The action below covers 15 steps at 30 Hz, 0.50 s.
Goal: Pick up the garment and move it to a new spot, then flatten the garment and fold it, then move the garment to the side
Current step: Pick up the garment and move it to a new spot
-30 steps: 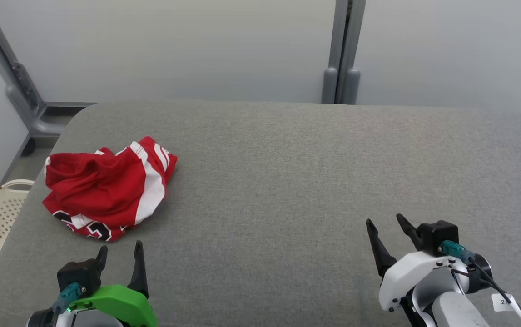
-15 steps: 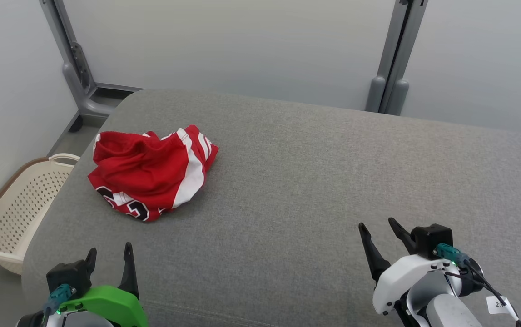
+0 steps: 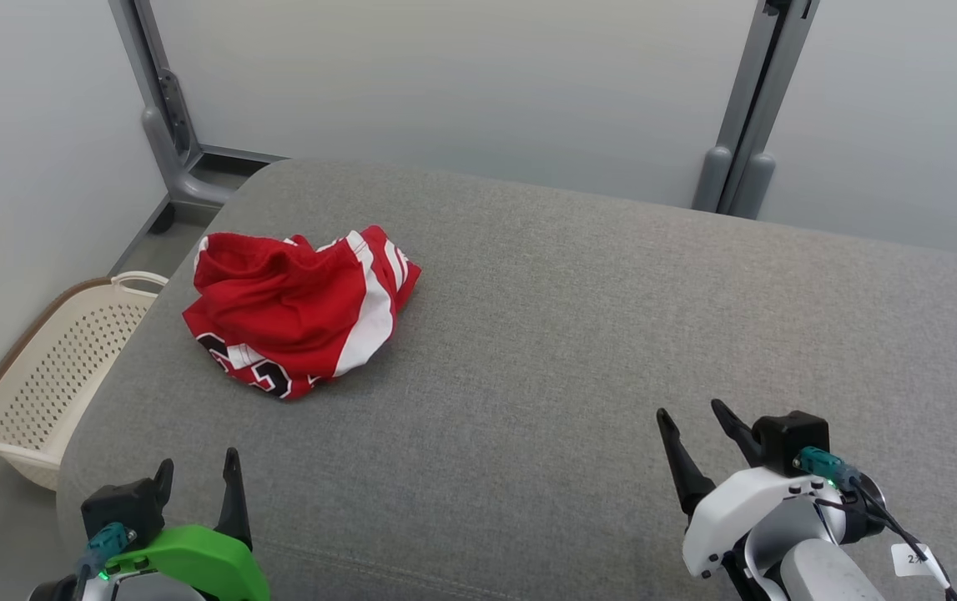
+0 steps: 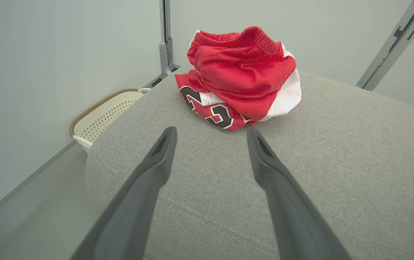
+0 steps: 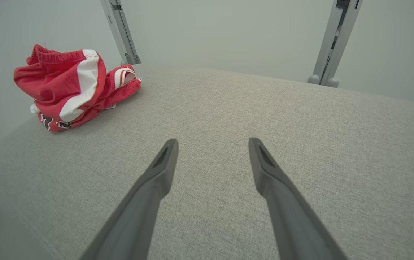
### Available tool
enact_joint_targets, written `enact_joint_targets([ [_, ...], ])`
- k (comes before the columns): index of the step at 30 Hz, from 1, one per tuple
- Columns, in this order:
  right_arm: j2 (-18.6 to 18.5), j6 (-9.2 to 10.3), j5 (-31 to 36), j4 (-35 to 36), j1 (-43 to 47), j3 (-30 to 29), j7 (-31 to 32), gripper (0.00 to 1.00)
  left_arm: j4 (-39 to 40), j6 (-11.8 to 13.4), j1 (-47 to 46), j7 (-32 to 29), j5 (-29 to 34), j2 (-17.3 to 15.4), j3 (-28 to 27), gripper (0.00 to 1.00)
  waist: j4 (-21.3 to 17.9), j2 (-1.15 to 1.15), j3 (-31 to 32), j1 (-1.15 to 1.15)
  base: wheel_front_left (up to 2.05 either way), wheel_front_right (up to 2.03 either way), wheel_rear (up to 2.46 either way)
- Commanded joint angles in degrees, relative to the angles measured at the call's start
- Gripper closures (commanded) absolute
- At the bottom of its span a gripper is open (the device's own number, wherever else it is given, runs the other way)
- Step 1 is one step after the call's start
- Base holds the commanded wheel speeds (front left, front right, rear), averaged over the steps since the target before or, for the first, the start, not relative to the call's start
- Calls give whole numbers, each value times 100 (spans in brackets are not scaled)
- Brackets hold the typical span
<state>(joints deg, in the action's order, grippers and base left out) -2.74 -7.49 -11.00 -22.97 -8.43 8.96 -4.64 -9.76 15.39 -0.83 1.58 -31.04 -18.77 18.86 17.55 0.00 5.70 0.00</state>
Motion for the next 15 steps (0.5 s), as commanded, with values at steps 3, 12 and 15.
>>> enact_joint_targets([
  [3, -25, 0, 1, -8, -13, -5, -26, 0, -62, -26, -42, -93, -19, -17, 58, 0, -6, 0, -14, 0, 0, 0, 0],
  [12, -25, 0, 146, 104, 30, 13, 93, 0, -684, -467, -1183, -1185, 9, -53, 530, 0, -21, 0, -162, 0, 0, 0, 0],
  [15, -25, 0, 190, 176, 53, 35, 153, 0, -998, -590, -1715, -1652, -29, 48, 678, 0, -60, 0, -250, 0, 0, 0, 0],
])
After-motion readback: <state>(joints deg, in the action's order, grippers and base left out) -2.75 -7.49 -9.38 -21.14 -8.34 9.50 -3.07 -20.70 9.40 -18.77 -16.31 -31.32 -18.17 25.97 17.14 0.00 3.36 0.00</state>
